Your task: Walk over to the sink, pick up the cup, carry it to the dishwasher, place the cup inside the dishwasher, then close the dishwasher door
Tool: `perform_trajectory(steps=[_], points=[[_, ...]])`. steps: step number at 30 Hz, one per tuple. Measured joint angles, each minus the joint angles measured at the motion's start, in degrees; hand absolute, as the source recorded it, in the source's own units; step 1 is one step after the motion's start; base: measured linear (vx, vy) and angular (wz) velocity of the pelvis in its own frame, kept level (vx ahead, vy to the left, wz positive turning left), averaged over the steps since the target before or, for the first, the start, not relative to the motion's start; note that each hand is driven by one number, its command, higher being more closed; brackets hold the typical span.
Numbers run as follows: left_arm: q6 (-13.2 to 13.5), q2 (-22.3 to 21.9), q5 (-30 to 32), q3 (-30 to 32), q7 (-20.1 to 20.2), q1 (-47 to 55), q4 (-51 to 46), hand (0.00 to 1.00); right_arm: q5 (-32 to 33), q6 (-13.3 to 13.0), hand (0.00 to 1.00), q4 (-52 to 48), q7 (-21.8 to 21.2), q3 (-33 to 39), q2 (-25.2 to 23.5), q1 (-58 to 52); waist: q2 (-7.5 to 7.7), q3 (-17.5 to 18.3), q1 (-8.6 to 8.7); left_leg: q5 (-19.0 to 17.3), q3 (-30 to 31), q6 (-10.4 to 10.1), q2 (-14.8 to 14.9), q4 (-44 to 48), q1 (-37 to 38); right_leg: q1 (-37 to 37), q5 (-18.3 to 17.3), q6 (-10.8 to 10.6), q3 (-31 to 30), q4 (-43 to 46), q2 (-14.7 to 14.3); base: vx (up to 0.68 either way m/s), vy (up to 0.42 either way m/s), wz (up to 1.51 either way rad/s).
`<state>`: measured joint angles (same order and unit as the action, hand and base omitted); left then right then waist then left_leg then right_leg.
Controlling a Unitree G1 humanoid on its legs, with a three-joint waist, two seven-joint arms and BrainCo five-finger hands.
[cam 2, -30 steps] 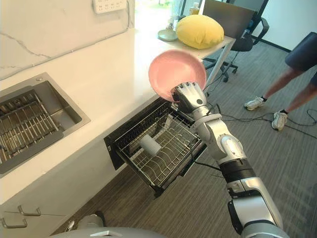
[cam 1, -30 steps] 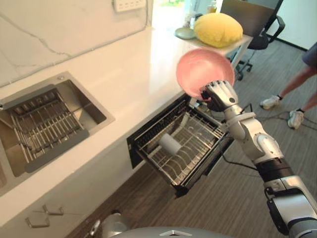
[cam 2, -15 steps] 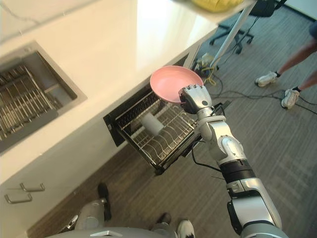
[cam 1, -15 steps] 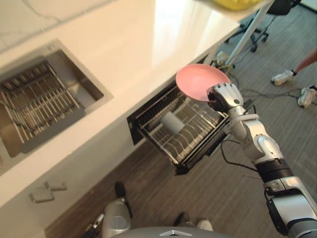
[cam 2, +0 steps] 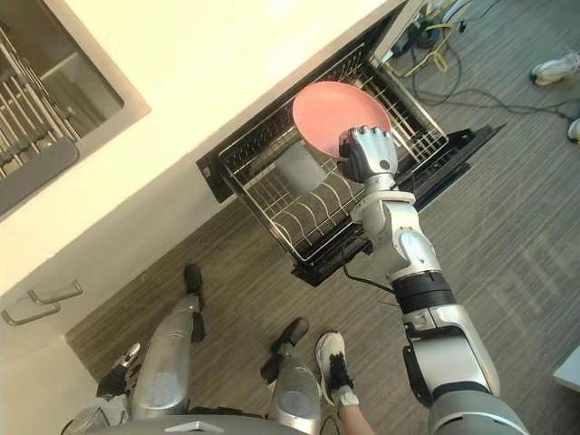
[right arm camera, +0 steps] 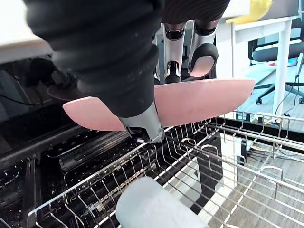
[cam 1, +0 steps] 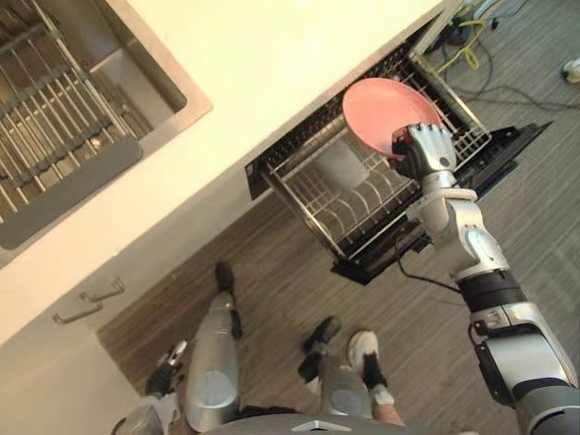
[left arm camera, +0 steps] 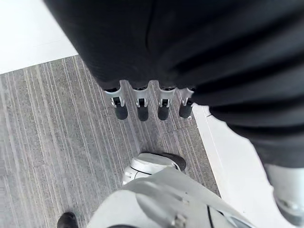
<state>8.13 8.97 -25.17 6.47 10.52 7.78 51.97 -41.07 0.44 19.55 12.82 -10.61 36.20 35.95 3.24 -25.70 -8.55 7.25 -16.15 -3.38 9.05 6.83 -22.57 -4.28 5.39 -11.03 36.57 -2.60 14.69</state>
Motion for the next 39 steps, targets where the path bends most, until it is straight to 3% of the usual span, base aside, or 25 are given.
perform_trajectory(steps=[6, 14, 18, 20, 27, 30, 35, 39], points=[[-0.16, 0.15, -1.76, -1.04, 0.11, -0.4, -3.25, 0.0, 4.57, 2.67, 1.0, 7.0, 0.19, -0.48, 0.01, 2.79, -0.94, -1.04, -0.81, 0.07, 1.41, 0.1, -0.55, 0.07, -2.55, -1.85, 0.66, -0.03, 0.2, -0.72, 0.06, -0.01, 0.057, 0.05], [-0.55, 0.15, -2.32, -3.42, 0.24, -2.66, -4.02, 0.0, 8.0, 3.68, 1.0, 11.56, -0.53, -0.58, 0.31, 5.49, -2.31, -1.82, -1.59, 0.23, 2.4, 0.13, -0.74, 0.05, -4.65, -3.79, 0.84, -0.04, 0.15, -0.91, 0.07, -0.02, 0.053, 0.02], [-0.83, 0.06, -2.9, -4.51, 0.26, -3.05, -4.02, 0.0, 16.16, 3.67, 1.0, 15.63, -2.18, -0.46, 0.35, 7.39, -2.93, -2.17, -1.75, 0.34, 3.42, -0.04, -0.82, -0.05, -4.7, -3.77, 0.84, -0.04, 0.19, -0.96, 0.01, -0.02, 0.059, 0.0], [-0.85, 0.05, -3.17, -4.57, 0.25, -3.29, -4.02, 0.0, 18.61, 3.23, 1.0, 16.62, -3.68, -0.45, 0.36, 8.22, -3.4, -2.42, -1.76, 0.4, 3.71, -0.12, -0.88, -0.18, -4.72, -3.81, 0.84, -0.04, 0.19, -0.95, 0.0, -0.04, 0.064, 0.0], [-2.0, 0.03, -4.0, -4.97, 0.01, -4.08, -4.12, 0.0, 18.15, 0.77, 1.0, 17.26, -8.3, -2.17, 0.15, 8.25, -3.69, -2.56, -2.08, 1.76, 4.44, -0.18, -1.34, -2.03, -4.55, -3.9, 0.88, -0.04, 0.74, -1.0, 0.02, -0.02, 0.062, 0.06], [-2.02, 0.02, -4.0, -4.98, 0.0, -4.08, -4.08, 0.0, 18.21, 0.84, 1.0, 17.2, -9.56, -2.24, -0.5, 8.25, -3.71, -2.55, -2.1, 1.85, 4.66, -0.23, -1.32, -2.06, -4.4, -3.79, 0.88, -0.04, 0.67, -1.01, 0.01, -0.02, 0.068, -0.01], [-2.02, 0.02, -4.0, -5.02, 0.01, -4.09, -4.07, 0.0, 18.46, 1.43, 1.0, 17.85, -15.48, -3.31, -2.32, 7.87, -3.8, -2.49, -2.23, 3.5, 5.16, -0.21, -1.48, -4.39, -3.27, -3.7, 1.05, 0.05, 0.63, -0.99, -0.07, -0.03, 0.055, 0.0], [-2.66, -0.09, -4.0, -5.08, 0.04, -4.27, -4.05, 0.0, 19.81, 3.68, 1.0, 19.96, -21.47, -5.07, -4.72, 6.33, -3.83, -2.46, -2.94, 4.85, 5.34, -0.08, -1.85, -6.56, -2.45, -3.52, 1.27, 0.02, 0.96, -1.08, -0.05, -0.03, 0.059, 0.04]])
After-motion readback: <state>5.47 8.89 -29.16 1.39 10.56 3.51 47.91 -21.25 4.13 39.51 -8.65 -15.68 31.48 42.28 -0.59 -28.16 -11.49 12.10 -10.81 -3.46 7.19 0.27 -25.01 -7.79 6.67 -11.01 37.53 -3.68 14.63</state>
